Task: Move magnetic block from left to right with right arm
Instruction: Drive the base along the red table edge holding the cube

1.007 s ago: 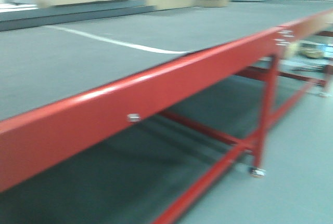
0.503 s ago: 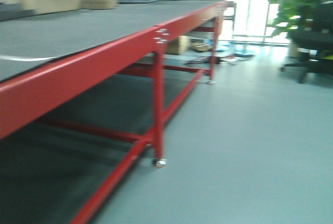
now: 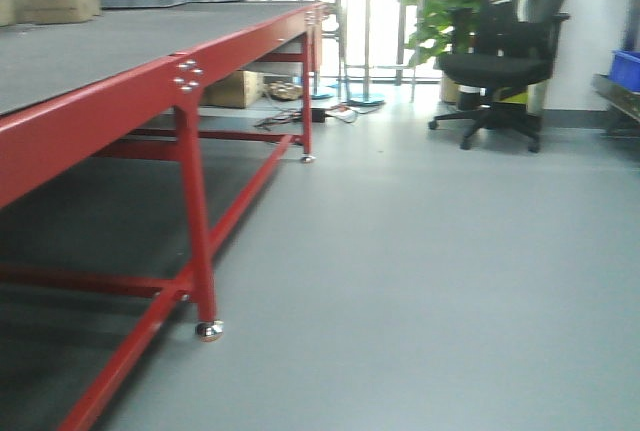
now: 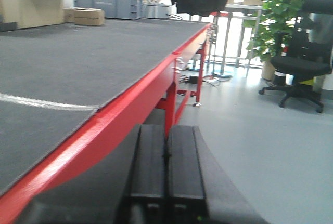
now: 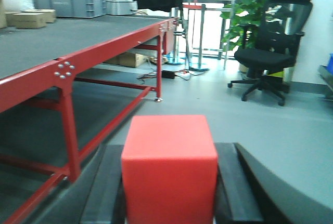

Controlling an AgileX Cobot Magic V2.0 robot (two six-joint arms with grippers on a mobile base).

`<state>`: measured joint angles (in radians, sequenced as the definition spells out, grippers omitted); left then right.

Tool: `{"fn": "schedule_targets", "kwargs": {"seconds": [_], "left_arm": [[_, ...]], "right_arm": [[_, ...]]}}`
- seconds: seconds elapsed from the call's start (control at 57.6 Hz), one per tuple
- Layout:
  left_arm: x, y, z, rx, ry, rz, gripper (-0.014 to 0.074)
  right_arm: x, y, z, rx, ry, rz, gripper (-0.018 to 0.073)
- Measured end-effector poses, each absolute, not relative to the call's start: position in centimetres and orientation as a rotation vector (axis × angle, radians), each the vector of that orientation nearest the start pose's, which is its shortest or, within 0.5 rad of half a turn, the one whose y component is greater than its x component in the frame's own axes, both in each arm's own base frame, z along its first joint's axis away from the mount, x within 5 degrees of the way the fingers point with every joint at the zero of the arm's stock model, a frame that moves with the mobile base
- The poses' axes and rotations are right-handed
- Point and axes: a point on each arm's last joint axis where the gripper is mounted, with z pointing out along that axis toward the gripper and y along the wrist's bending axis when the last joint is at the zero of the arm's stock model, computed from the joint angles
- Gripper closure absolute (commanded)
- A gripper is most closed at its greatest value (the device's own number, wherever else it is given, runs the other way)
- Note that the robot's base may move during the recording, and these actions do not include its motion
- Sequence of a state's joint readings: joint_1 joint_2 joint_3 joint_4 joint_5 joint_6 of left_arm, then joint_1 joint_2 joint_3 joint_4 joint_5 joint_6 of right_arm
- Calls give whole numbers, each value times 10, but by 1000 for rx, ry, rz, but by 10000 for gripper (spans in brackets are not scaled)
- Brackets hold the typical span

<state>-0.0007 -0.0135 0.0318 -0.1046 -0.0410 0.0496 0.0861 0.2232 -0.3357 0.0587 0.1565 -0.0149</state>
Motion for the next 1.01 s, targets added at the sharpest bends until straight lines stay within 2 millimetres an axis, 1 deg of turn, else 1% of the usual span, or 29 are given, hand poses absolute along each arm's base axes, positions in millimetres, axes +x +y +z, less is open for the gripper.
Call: {"fn": "schedule_targets", "kwargs": {"seconds": [1.007], "left_arm": [[56,0,207,-43,1461,-42,722]], "right_arm": [[65,6,298,-40,1528,110,218]]}}
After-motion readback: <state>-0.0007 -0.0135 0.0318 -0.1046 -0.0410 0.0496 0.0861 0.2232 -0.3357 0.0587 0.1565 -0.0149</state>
